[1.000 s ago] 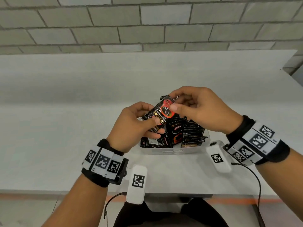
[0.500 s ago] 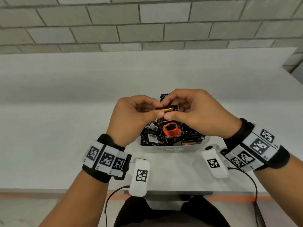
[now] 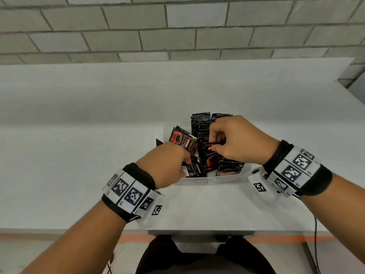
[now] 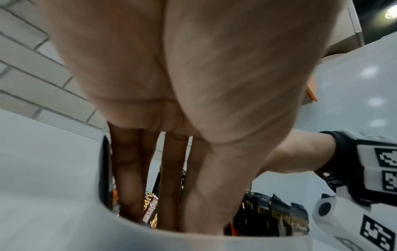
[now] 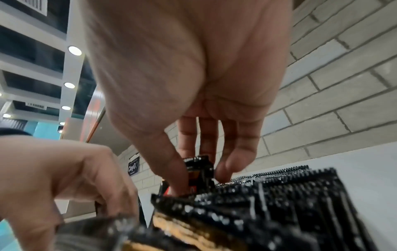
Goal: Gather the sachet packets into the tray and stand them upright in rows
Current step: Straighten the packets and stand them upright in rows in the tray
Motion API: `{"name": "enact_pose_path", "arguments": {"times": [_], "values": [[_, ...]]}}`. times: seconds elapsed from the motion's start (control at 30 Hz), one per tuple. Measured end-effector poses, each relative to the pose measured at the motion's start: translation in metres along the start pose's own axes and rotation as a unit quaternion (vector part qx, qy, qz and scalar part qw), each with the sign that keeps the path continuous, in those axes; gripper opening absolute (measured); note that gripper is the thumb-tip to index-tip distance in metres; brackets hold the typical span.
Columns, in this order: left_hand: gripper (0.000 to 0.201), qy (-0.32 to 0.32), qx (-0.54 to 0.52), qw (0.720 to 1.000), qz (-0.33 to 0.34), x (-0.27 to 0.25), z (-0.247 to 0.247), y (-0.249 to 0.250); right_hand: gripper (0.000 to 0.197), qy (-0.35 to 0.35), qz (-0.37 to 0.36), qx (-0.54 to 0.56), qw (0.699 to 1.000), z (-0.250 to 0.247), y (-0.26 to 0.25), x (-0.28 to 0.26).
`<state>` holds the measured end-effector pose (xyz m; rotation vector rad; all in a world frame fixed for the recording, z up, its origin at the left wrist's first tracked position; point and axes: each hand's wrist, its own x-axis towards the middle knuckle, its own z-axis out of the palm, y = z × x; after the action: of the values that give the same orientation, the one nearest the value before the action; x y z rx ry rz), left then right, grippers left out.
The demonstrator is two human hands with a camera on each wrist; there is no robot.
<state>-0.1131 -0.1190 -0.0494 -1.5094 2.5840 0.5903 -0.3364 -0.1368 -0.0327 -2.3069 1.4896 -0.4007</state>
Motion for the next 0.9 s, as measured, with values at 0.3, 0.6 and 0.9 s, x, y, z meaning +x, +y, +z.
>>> {"name": "enact_pose_path", "arguments": {"times": [0.3, 0.6, 0.9], "values": [[0.041, -0.033, 0.041, 0.999, 0.013, 0.001, -0.015, 0.002, 0.025, -0.028, -0.016, -0.077, 0.997, 0.004, -0.005, 0.001], [0.015, 0.115, 0.013, 0.992, 0.051, -0.010, -0.035, -0.012, 0.030, -0.050, -0.010, -0.082, 0.995, 0.013, -0.010, 0.003], [0.043, -0.015, 0.091, 0.996, 0.023, 0.009, -0.005, 0.005, 0.015, -0.067, -0.044, -0.059, 0.995, 0.006, -0.018, 0.004]]}}
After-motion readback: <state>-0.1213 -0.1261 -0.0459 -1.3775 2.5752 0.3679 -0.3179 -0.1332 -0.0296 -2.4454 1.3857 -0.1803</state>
